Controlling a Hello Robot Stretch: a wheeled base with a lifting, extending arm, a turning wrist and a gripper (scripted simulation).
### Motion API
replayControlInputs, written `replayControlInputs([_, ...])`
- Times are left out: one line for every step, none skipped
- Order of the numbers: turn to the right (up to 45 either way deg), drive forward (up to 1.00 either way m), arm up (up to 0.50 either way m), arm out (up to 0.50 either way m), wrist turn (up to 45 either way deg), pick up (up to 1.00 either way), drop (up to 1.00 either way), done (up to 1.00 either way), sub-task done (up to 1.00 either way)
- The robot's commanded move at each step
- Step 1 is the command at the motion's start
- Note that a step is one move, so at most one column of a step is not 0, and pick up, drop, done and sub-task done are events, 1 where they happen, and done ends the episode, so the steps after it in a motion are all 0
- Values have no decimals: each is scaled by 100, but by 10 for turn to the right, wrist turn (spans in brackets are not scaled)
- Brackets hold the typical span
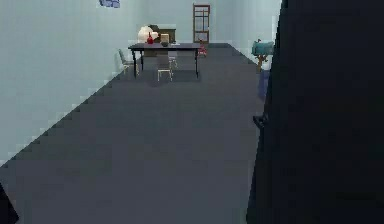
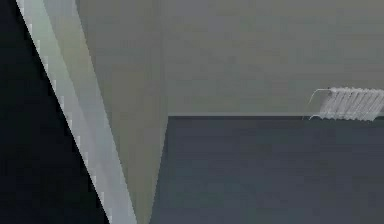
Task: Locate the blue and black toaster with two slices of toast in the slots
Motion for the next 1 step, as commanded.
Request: replayControlInputs([0, 100, 0, 0, 0, 0, 0, 0, 0])
